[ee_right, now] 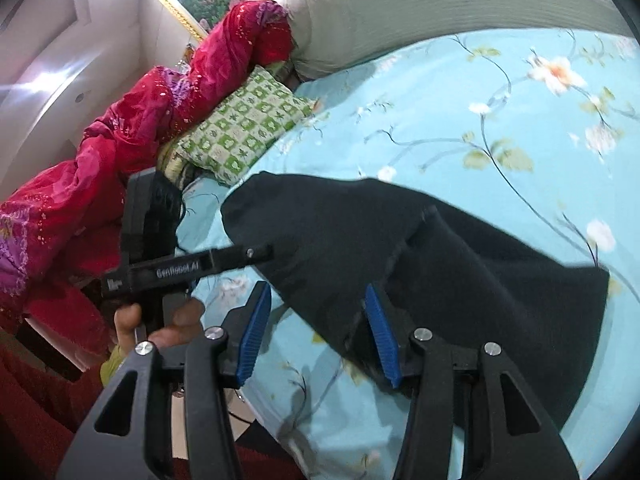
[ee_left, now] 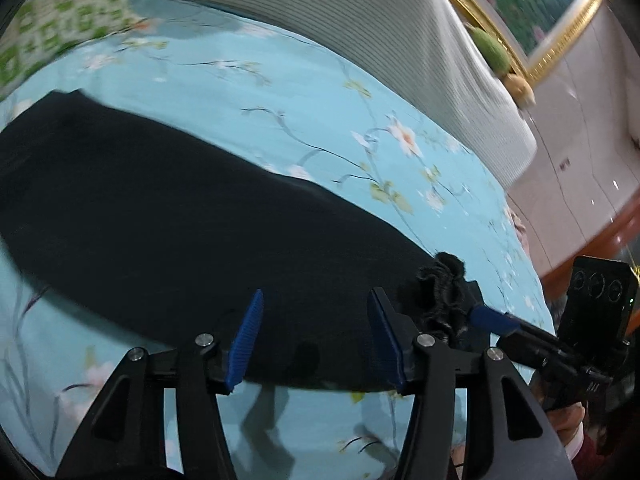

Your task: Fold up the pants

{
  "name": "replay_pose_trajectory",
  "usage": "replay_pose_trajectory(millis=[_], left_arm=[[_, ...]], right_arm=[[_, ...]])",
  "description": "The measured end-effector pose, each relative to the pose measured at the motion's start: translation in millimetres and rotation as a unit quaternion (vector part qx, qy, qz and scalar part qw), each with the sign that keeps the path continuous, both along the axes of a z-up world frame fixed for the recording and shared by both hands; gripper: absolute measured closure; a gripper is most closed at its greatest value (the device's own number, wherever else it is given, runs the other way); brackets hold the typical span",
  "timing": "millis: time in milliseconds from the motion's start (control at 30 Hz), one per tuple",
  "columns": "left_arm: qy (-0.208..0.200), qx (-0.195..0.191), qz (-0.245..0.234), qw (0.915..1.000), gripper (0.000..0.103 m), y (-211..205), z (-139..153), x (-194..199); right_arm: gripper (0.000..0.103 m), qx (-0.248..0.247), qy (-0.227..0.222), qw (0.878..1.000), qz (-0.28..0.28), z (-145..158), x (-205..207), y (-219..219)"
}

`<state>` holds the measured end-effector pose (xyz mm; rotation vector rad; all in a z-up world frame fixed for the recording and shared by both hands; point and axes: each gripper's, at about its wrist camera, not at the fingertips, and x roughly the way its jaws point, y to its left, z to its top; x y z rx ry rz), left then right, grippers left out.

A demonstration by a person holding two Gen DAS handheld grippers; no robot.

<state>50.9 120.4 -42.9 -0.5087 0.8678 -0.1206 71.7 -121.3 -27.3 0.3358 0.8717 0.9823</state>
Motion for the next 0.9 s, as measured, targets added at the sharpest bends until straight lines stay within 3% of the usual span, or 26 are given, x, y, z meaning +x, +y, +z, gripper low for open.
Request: replay_pose_trajectory(millis=[167, 400, 567, 700, 900], left_arm=[[0.0, 0.017, 0.071, 0.9973, 0.035, 32, 7, -24], [0.001, 0.015, 0.151, 0.9884, 0.03, 80, 12, -59], [0.02, -0.019, 0.209, 0.9775, 0.029, 124, -1, -68], [0.026, -0.052, 0.235, 0.9702, 0.029, 151, -9, -68], [0.033, -0.045, 0.245, 0.9678, 0.029, 162, -13, -54]], right_arm=[[0.048, -0.006, -0.014, 1.0, 0.017, 10, 7, 18], [0.046, -0.014, -0.017, 0.999, 0.046, 15, 24, 55], [0.044, -0.033, -0.019, 0.997, 0.069, 17, 38, 86], [0.044, -0.037, -0.022, 0.996, 0.078, 18, 51, 109], [0.044, -0.041, -0.014, 0.994, 0.096, 12, 71, 146]])
